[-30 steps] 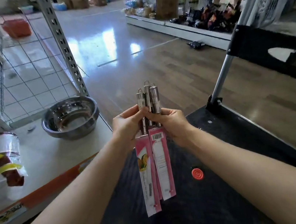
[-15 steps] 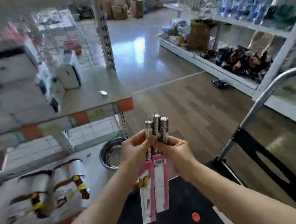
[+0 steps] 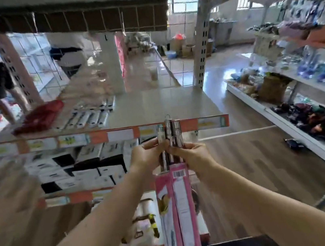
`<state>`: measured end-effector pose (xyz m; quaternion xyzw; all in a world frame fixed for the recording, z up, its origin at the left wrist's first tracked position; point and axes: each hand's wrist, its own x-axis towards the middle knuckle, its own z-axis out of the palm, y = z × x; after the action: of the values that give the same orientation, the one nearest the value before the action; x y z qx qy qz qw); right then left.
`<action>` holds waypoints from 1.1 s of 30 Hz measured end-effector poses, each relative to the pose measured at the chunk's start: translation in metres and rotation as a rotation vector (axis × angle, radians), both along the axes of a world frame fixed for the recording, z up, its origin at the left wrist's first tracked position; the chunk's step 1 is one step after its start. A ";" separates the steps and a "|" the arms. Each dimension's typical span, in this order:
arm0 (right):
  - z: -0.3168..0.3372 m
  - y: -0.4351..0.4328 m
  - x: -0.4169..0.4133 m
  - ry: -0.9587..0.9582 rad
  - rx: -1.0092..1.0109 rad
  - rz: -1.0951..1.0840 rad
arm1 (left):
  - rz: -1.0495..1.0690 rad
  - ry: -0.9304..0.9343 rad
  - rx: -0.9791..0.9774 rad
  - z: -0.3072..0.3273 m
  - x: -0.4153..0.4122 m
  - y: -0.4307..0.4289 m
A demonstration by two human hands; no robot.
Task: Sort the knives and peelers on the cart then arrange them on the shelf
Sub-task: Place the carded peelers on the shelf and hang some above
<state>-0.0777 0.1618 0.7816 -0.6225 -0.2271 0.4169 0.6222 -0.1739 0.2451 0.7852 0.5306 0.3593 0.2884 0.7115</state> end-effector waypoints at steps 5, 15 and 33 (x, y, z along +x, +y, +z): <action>0.050 0.065 -0.036 -0.033 -0.049 -0.017 | 0.003 0.009 -0.004 0.050 -0.037 0.071; 0.085 0.162 -0.013 -0.016 -0.160 -0.020 | -0.161 0.069 -0.083 0.081 -0.015 0.171; 0.060 0.305 0.102 0.037 -0.310 0.063 | -0.201 0.168 -0.274 0.057 0.097 0.305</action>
<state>0.0238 0.4665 0.8419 -0.6956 -0.1680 0.4778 0.5095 -0.0773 0.5497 0.8420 0.4843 0.3985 0.1189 0.7698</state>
